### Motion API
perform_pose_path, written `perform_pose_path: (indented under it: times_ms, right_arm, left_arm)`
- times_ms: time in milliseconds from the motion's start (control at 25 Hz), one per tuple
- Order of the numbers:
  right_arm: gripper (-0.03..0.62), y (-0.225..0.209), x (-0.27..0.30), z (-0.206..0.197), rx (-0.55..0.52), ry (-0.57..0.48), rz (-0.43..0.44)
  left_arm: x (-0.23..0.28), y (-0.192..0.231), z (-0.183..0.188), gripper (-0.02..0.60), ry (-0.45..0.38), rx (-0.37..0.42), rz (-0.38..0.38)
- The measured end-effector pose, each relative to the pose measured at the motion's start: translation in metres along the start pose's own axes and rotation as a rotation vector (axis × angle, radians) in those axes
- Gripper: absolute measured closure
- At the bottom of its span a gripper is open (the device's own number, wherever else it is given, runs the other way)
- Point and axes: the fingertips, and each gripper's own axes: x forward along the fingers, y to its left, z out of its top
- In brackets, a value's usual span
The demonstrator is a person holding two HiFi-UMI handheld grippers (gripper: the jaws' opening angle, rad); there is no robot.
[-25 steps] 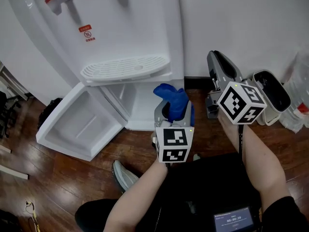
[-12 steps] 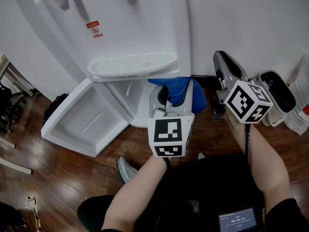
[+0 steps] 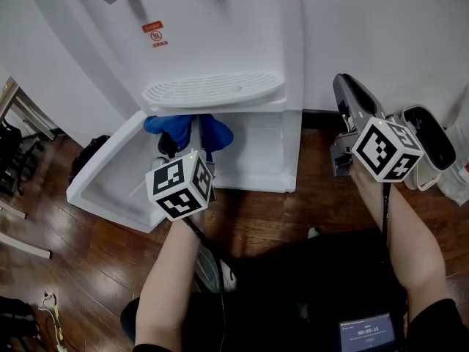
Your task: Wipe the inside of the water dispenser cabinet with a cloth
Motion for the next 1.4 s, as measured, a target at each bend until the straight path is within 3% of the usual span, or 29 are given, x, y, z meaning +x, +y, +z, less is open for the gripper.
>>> perform_pose_path:
  times_ms: [120,280,360,520,680,760,960,1160,1400]
  right_arm:
    - [0.548,0.003,0.003,-0.003,-0.008,0.012,0.012]
    - [0.548,0.006,0.005,-0.004,-0.007,0.021,0.031]
    - [0.548,0.007,0.006,-0.005,0.004,0.028,0.034]
    - [0.548,0.013,0.007,-0.009,0.035,0.035,0.058]
    - [0.548,0.018,0.009,-0.012,0.075,0.034,0.093]
    - [0.548,0.018,0.01,-0.012,0.089,0.032,0.096]
    - [0.549,0.011,0.012,-0.005,0.116,0.024,0.099]
    - [0.549,0.004,0.013,-0.003,0.138,0.021,0.088]
    - [0.549,0.006,0.018,-0.014,0.135,0.046,0.104]
  left_arm:
    - [-0.005,0.023,0.001,0.388,-0.023,-0.021,0.073]
    - [-0.003,0.02,-0.015,0.389,0.006,-0.021,0.057]
    - [-0.001,0.013,-0.04,0.388,0.069,-0.014,0.033]
    - [0.001,-0.008,-0.121,0.388,0.21,0.087,-0.034]
    - [0.001,-0.011,-0.209,0.39,0.431,0.039,-0.036]
    - [0.007,-0.01,-0.23,0.39,0.485,0.041,-0.022]
    - [0.042,-0.05,-0.231,0.393,0.504,0.045,-0.098]
    - [0.097,-0.058,-0.248,0.393,0.579,0.155,-0.087]
    - [0.143,-0.061,-0.253,0.391,0.601,0.166,-0.104]
